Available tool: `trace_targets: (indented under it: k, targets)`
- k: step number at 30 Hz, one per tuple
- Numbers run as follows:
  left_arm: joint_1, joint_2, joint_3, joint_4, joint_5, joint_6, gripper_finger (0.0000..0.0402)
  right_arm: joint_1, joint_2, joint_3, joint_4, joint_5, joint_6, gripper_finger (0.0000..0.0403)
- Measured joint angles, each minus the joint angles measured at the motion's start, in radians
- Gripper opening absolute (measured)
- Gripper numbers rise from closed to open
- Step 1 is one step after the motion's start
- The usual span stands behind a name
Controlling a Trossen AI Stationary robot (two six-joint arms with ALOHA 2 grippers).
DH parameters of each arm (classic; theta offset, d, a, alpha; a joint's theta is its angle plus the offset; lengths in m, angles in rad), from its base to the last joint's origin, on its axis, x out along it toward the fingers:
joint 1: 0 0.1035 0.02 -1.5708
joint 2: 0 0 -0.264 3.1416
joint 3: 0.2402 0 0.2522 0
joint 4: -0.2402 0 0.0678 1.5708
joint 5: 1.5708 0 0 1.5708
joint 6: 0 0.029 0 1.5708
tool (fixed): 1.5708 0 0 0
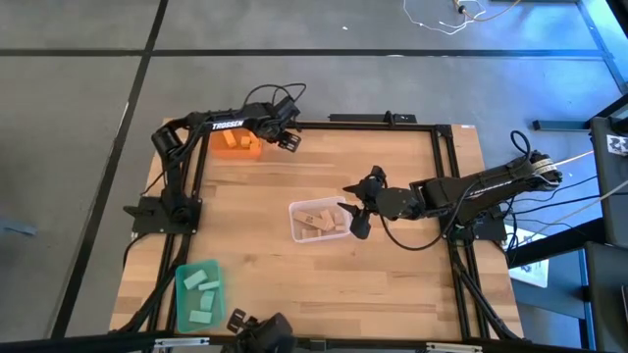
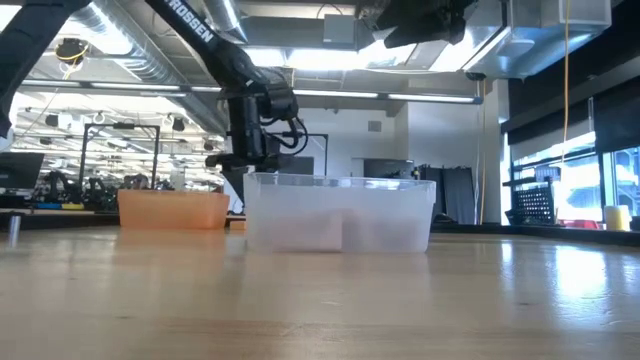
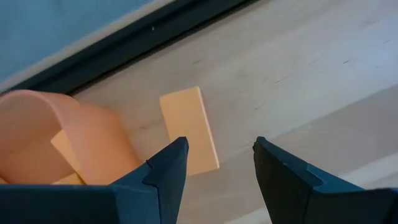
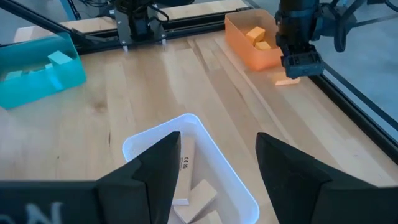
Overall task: Sort & place blocks by color
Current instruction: Put the yellow block into the orange bin
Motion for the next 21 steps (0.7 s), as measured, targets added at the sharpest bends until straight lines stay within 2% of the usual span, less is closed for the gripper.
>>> trace_targets:
  k: [3,8,17,21]
  targets:
    - [0.009,0.021,-0.001,-0.005,0.020,0.000,0.0174,0.000,0.000,0.000,0.000,0.000,0.000,0.0209]
    - [0.010,0.052,-0.001,-0.002,-0.012,0.000,0.0174,0.000,0.000,0.000,0.000,0.000,0.000,0.0209]
    - [0.024,0.097,0.000,0.013,-0.010,0.000,0.0174,0.000,0.000,0.000,0.000,0.000,0.007,0.0209]
    - [0.028,0.111,0.002,0.014,0.040,0.019,0.0174,0.000,0.000,0.000,-0.004,0.000,0.008,0.0209]
